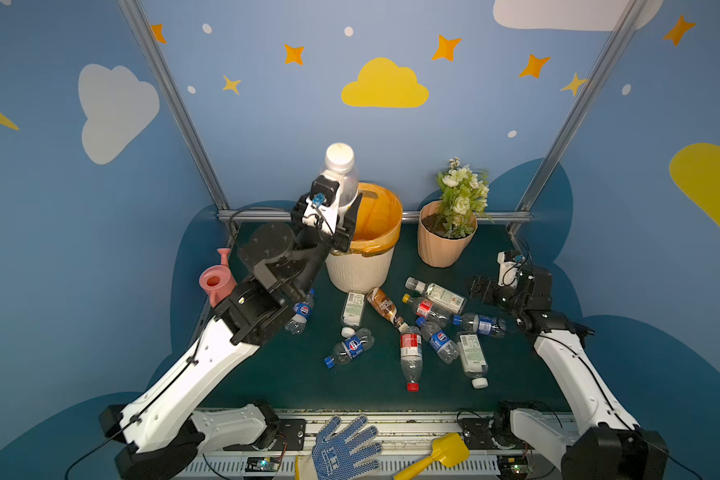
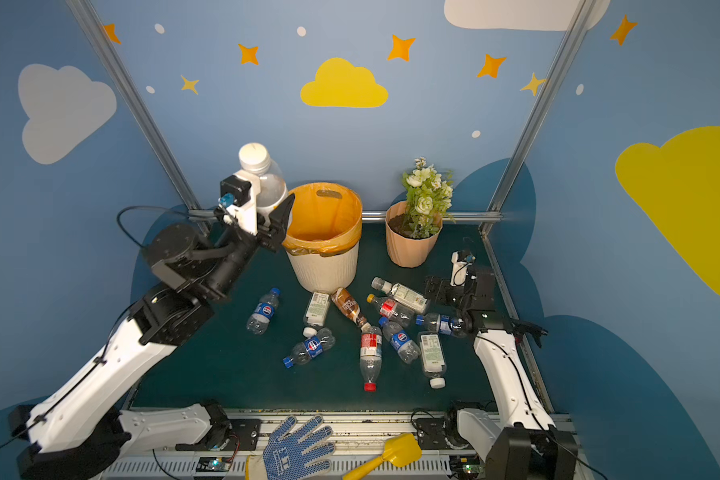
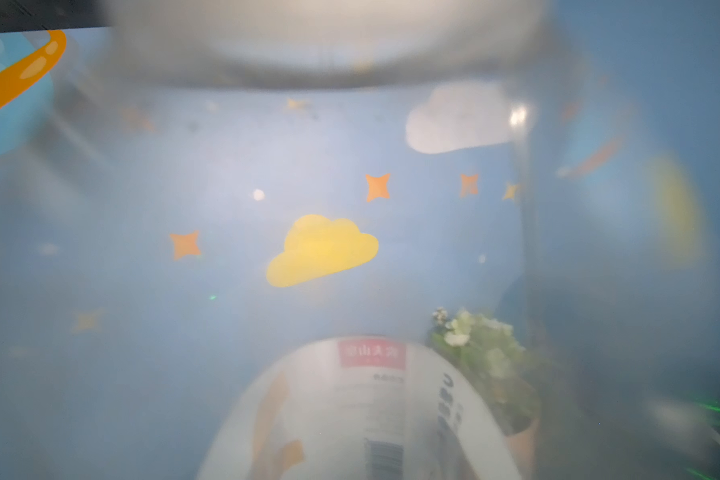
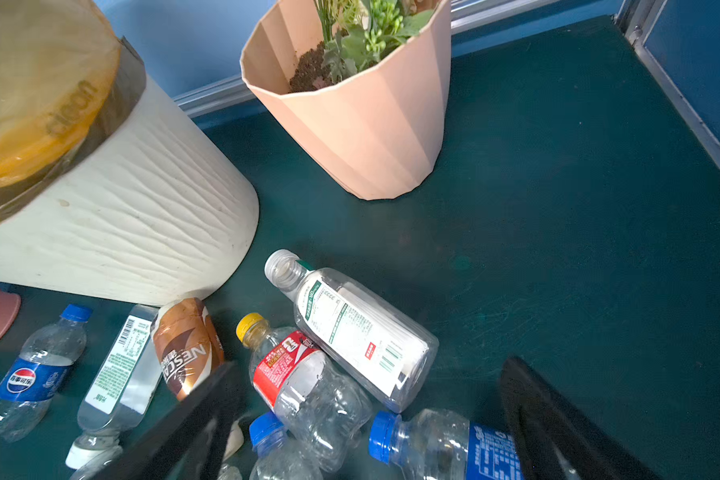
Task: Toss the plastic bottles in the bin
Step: 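Lift the clear bottle with the left gripper over the bin and release it, then reach the right gripper down to the green-labelled clear bottle beside the Pepsi bottles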
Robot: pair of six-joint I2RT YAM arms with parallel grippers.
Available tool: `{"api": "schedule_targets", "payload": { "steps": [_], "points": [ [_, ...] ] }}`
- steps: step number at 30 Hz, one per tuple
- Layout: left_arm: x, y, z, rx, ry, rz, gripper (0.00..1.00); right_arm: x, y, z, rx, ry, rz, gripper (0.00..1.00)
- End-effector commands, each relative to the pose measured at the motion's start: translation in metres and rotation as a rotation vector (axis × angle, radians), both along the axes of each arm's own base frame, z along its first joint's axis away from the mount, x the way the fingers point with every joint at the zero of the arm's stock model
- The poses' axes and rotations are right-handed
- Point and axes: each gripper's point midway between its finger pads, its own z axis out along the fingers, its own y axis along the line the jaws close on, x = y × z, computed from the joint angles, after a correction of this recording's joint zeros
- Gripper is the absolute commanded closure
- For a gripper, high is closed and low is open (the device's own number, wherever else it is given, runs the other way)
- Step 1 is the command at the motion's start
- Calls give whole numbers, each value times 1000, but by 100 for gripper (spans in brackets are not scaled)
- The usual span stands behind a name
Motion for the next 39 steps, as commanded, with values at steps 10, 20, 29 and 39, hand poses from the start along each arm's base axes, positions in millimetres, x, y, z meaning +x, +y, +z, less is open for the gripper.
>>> {"api": "schedule_targets", "payload": {
  "steps": [10,20,29,39],
  "points": [
    [152,-23,-116,65,462,49,13,-20,-14,20,-56,-39,-52,4],
    [79,-30,-33,84,171,0,0,-52,-26,-9,-63,237,-152,6],
    [50,-17,-57,23,171,-10,0,-106,-5,-56,9,503,-185,12],
    [26,7,-94,-50,228,-17,0,-147,3,-102,39,612,-251,18]
  ]
}}
